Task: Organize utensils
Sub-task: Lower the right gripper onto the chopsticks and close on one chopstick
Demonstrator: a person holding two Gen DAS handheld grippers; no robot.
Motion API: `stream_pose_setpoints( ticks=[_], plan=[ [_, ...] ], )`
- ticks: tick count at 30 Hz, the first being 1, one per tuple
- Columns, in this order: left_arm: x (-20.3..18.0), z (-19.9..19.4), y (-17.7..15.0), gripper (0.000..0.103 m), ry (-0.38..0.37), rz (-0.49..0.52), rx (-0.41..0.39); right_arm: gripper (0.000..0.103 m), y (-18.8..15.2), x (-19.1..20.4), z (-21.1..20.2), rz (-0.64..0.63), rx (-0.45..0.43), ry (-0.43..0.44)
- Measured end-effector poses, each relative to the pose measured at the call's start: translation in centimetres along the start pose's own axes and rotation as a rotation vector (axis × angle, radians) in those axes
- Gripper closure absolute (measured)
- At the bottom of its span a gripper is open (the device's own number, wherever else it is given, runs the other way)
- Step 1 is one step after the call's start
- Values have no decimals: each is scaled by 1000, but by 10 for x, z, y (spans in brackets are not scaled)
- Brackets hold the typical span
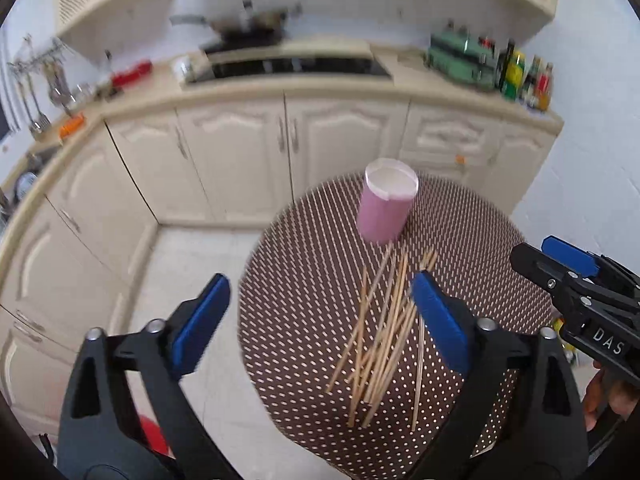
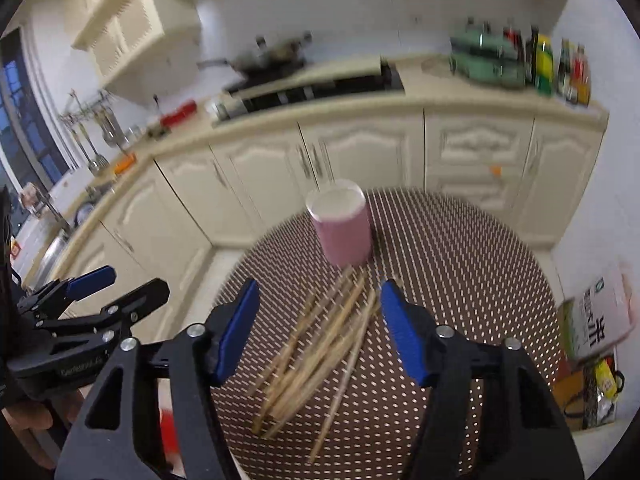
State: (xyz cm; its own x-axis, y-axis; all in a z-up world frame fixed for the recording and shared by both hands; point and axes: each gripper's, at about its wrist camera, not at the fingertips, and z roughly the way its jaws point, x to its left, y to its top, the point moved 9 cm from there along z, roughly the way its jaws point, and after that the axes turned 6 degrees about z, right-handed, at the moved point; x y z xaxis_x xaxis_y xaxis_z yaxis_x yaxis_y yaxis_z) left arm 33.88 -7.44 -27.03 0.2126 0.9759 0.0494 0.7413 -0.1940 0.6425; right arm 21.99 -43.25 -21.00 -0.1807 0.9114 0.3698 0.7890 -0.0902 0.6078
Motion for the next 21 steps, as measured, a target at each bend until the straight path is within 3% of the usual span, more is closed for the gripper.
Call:
stream_pose_setpoints(
  ticks=[7, 9, 12, 21],
  plan=[
    [-26, 96, -29, 29, -57, 0, 219, 54, -25, -30, 65, 49, 196, -6],
    [-31, 114, -37, 37, -70, 1, 266, 57, -33, -36, 81, 84, 264, 9],
    [-35, 139, -48, 41, -91, -3, 332, 61, -39, -43, 100, 121, 331, 11],
    [-47, 192, -57, 54, -146, 4, 426, 73, -54, -69, 135, 220, 446, 4]
  ],
)
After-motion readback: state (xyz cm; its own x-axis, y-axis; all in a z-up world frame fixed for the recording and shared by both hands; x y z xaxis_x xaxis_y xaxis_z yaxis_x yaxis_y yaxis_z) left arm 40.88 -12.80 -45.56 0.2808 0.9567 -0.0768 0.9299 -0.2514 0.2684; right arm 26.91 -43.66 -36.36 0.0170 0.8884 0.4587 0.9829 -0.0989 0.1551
